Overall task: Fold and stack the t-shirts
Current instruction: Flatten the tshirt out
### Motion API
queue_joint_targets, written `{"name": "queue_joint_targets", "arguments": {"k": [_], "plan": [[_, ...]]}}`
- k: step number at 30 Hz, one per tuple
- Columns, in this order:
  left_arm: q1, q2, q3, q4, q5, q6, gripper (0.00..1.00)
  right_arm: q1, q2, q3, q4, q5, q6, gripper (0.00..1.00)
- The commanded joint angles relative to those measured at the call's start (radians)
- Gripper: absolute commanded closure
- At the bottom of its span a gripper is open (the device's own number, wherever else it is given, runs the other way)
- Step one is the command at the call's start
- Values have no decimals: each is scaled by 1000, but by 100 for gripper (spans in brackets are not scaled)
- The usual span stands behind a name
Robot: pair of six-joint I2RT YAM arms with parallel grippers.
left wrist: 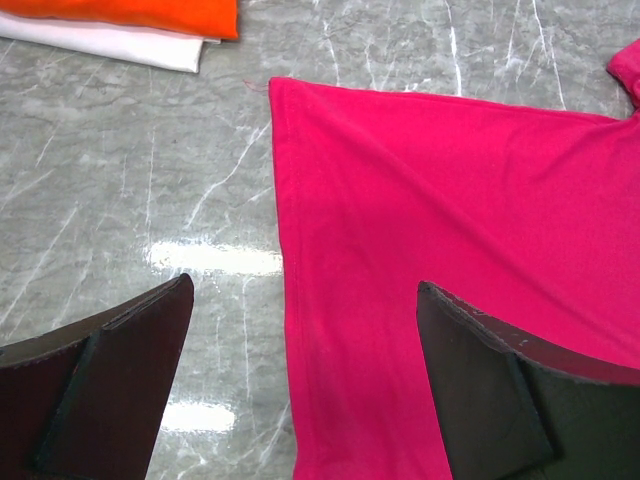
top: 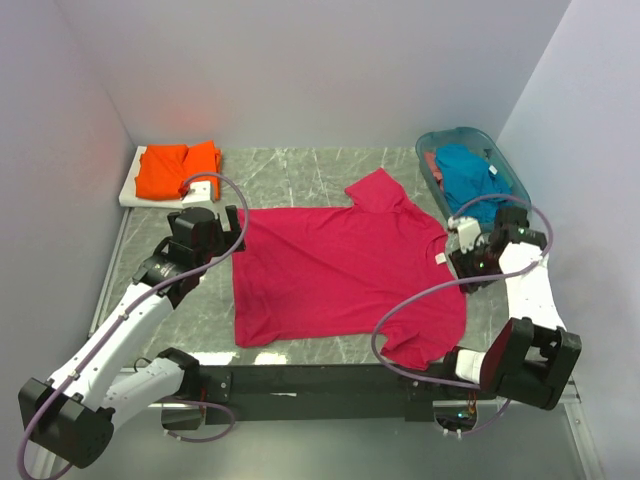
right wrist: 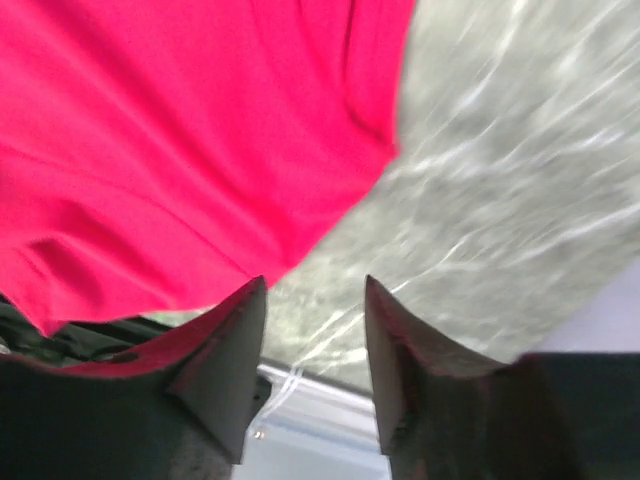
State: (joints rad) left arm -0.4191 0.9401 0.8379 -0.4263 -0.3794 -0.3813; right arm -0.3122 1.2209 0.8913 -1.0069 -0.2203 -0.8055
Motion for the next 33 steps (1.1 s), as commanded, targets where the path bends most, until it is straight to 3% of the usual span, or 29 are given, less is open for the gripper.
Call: {"name": "queue_joint_targets", "arguments": {"k": [1, 9, 13, 18, 22, 24, 27, 33], "plan": [[3, 2, -2, 37, 14, 5, 1, 5, 20, 154, -47, -149, -4, 47], [12, 43, -2, 67, 30, -1, 1, 146, 261, 401, 65, -375, 115, 47], [58, 95, 21, 72, 105, -28, 1, 200, 486, 653, 129, -396, 262, 46], [132, 111, 17, 100, 229, -48, 1, 258, 702, 935, 252, -286, 481, 46], [148, 114, 9, 89, 214, -42, 1, 283, 987, 1248, 151, -180, 514, 46], [151, 112, 6, 78, 198, -39, 1, 291, 1054, 1366, 125, -153, 510, 46], [152, 106, 4, 73, 188, -36, 1, 303, 1135, 1423, 133, -96, 485, 46], [154, 111, 7, 70, 168, -28, 1, 352, 1187, 1379, 178, 24, 456, 47]]}}
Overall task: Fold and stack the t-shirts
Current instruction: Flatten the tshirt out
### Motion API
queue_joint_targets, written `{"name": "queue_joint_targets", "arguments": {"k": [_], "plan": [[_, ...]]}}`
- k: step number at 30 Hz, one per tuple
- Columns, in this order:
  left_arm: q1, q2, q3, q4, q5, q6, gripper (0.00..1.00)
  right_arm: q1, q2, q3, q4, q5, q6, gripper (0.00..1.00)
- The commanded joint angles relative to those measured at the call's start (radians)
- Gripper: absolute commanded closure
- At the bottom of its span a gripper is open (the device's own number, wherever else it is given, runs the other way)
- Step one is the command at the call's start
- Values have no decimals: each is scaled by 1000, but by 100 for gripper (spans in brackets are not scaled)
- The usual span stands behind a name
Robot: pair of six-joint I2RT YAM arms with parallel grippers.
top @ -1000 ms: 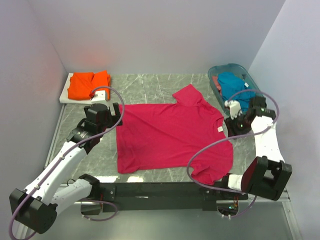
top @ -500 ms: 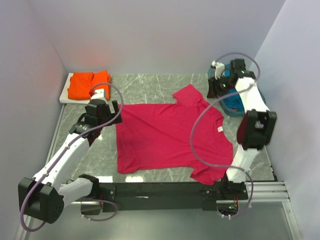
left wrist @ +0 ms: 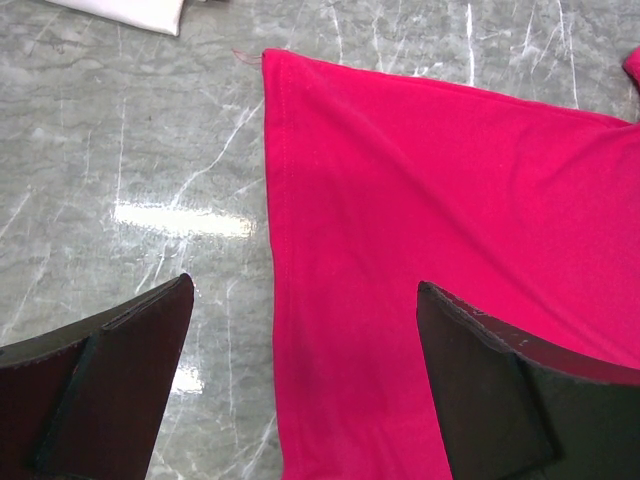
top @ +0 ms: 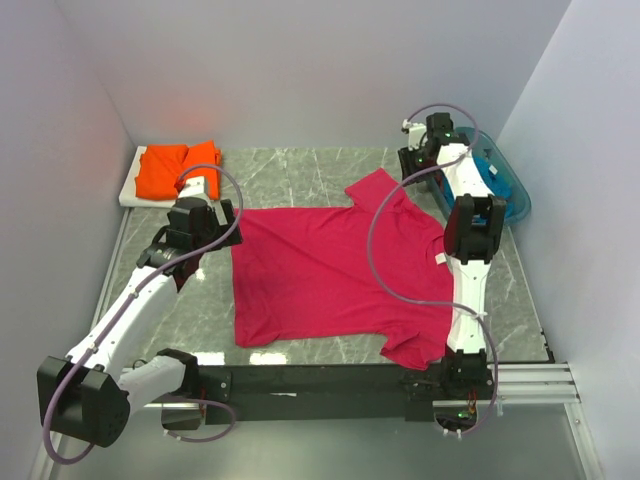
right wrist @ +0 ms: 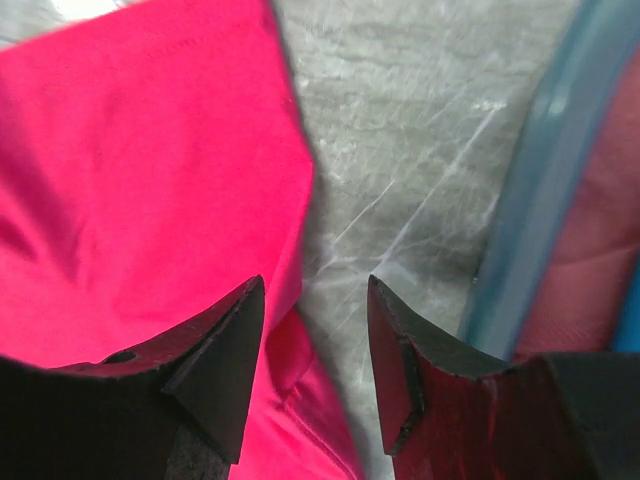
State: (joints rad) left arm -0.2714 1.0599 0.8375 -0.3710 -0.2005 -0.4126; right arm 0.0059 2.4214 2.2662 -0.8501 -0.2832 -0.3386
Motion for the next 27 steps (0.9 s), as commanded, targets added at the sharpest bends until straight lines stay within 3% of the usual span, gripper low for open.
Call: {"name": "queue_joint_targets", "arguments": {"k": [1, 20, 25, 27], "plan": [[6, -6, 8, 14, -11, 5, 1, 37, -15, -5, 31, 101, -13, 48], [8, -8, 9, 6, -11, 14, 2, 57, 28, -39, -4, 119, -17, 55], [8, -12, 9, 7, -17, 15, 2, 57, 9, -86, 3, 104, -17, 63], [8, -12, 9, 4, -17, 15, 2, 57, -1, -105, 3, 96, -19, 75]]}}
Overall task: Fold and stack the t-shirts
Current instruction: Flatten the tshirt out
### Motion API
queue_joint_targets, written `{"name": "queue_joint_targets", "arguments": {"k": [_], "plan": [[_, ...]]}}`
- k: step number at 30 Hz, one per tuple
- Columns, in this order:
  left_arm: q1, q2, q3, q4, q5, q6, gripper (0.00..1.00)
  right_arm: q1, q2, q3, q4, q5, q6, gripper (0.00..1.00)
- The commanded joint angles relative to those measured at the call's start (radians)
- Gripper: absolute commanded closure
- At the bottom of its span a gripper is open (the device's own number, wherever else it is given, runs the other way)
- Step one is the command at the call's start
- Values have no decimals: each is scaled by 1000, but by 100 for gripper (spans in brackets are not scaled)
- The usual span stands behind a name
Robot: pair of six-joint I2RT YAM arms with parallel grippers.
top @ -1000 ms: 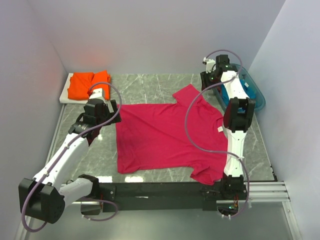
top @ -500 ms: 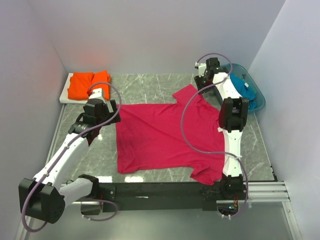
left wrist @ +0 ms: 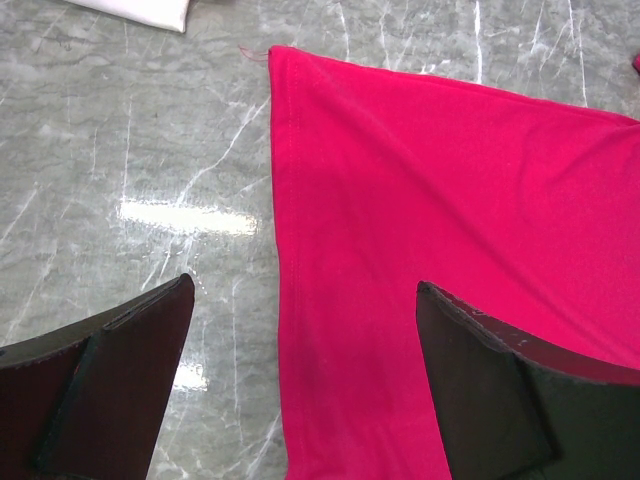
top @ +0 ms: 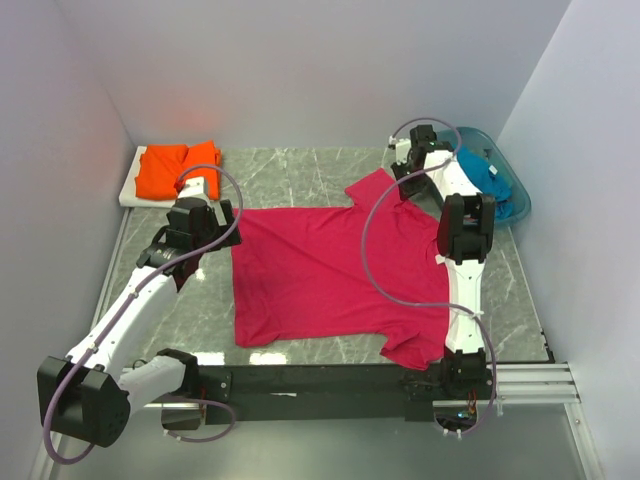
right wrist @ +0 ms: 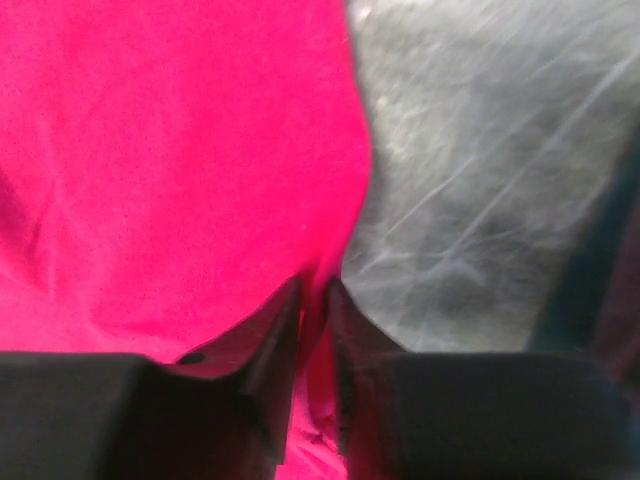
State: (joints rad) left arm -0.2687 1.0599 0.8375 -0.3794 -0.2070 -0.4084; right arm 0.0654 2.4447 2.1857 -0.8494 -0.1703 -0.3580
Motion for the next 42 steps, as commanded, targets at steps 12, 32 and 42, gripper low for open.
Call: {"name": "queue_joint_targets", "arguments": {"k": [12, 32, 42], "plan": [[5, -21, 8, 10, -11, 11, 2, -3, -246, -265, 79, -90, 10, 100], [5, -48, 5, 13, 8, 19, 2, -29, -472, -571, 133, -133, -6, 61], [5, -49, 2, 13, 0, 20, 2, -30, -360, -367, 159, -49, 73, 57]]}}
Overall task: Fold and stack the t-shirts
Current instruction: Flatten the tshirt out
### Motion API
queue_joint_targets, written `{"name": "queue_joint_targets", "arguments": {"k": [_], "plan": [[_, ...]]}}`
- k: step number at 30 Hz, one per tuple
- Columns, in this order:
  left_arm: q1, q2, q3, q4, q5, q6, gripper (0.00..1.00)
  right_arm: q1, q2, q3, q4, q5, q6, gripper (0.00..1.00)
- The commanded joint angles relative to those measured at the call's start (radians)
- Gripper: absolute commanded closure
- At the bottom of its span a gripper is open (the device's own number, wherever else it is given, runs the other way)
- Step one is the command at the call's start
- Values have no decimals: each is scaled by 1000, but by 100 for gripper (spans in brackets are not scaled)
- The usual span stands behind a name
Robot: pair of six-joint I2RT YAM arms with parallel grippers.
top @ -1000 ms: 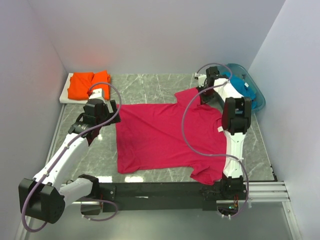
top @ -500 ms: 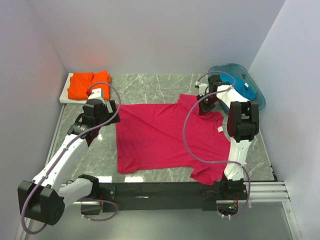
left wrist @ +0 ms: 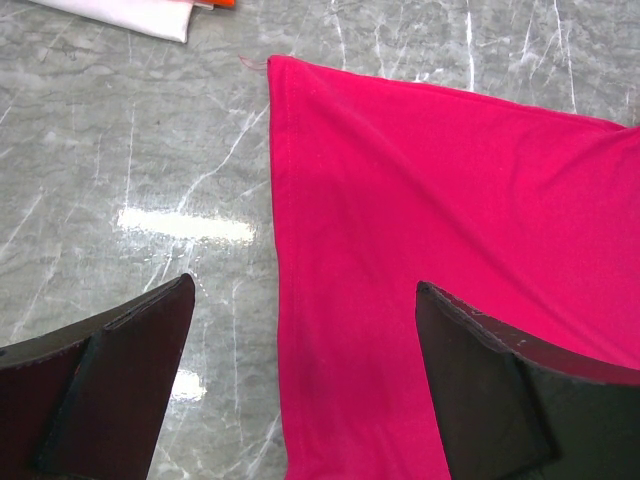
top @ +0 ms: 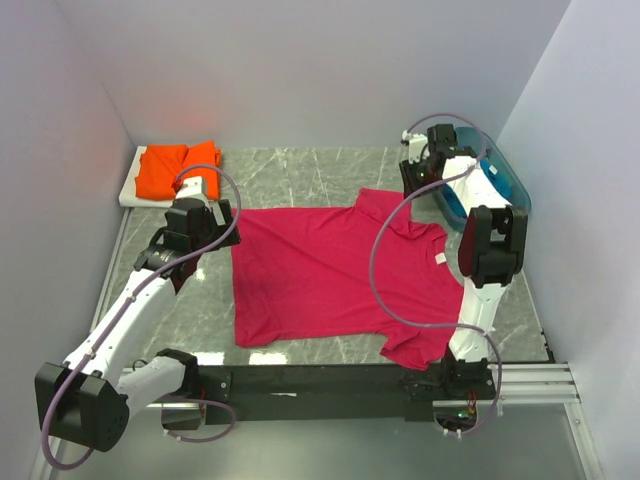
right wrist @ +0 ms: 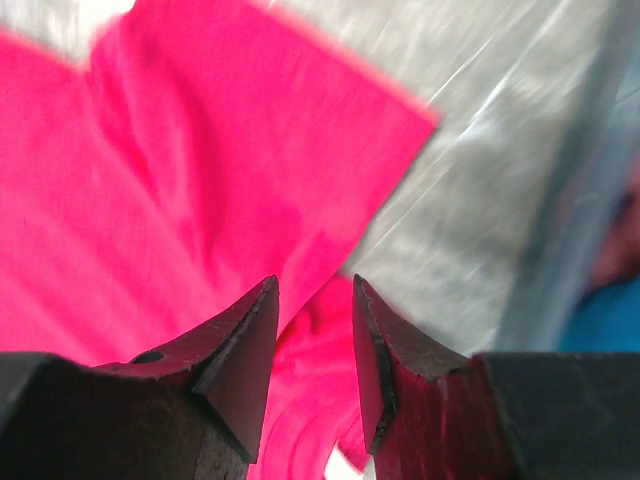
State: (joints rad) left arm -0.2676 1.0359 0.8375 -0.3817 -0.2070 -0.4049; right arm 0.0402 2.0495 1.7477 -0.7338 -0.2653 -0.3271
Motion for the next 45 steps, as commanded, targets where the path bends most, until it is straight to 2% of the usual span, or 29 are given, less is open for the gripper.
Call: {"name": "queue_joint_targets", "arguments": {"k": [1, 9, 16, 45], "plan": [[4, -25, 3, 15, 1, 17, 2, -3, 52, 108, 43, 55, 49, 57], [4, -17, 5, 14, -5, 17, 2, -3, 207, 252, 39, 132, 53, 57], [4, -10, 6, 12, -9, 17, 2, -2, 308, 381, 8, 141, 46, 57], [4, -4, 8, 10, -9, 17, 2, 1, 442, 504, -90, 192, 10, 58]]}}
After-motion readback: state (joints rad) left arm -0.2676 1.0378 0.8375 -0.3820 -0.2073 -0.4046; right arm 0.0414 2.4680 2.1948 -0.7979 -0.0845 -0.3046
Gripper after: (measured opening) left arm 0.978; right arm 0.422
